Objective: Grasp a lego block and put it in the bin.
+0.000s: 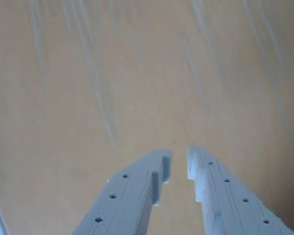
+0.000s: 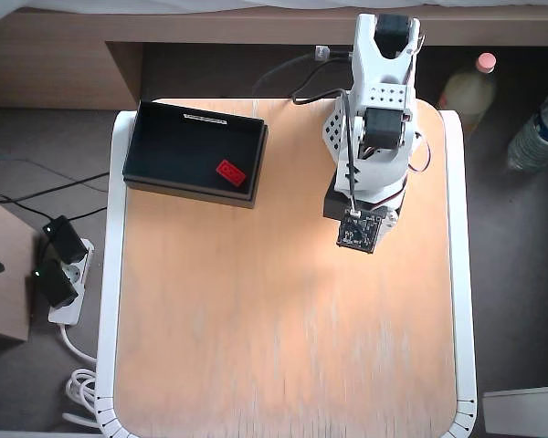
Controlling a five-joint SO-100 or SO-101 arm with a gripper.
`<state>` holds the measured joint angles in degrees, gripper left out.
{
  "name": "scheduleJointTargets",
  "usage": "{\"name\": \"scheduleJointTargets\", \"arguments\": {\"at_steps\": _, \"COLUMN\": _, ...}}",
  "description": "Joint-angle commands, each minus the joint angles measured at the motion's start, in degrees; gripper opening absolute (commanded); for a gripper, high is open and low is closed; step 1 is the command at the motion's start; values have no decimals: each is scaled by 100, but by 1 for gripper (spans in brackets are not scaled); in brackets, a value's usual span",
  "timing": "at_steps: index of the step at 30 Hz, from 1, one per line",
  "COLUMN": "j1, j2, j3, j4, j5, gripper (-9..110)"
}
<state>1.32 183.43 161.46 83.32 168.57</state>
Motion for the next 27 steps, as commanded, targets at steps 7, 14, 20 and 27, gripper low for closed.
{"name": "scheduleJointTargets", "arguments": {"at_steps": 7, "j1": 44, "j2": 554, "j3": 668, "j4": -35, "j5": 88, "gripper": 0}}
{"name": "scheduleJointTargets", "arguments": {"at_steps": 14, "j1": 97, "j2": 554, "j3": 1213, "j4": -35, "j5": 18, "gripper": 0}}
{"name": "scheduleJointTargets", "arguments": {"at_steps": 20, "j1": 123, "j2": 554, "j3": 1512, "j4": -202, "j5": -123, "gripper": 0}}
{"name": "scheduleJointTargets", "arguments": {"at_steps": 27, "j1": 132, "j2": 554, "j3": 1872, "j4": -299, "j5": 229, "gripper": 0}}
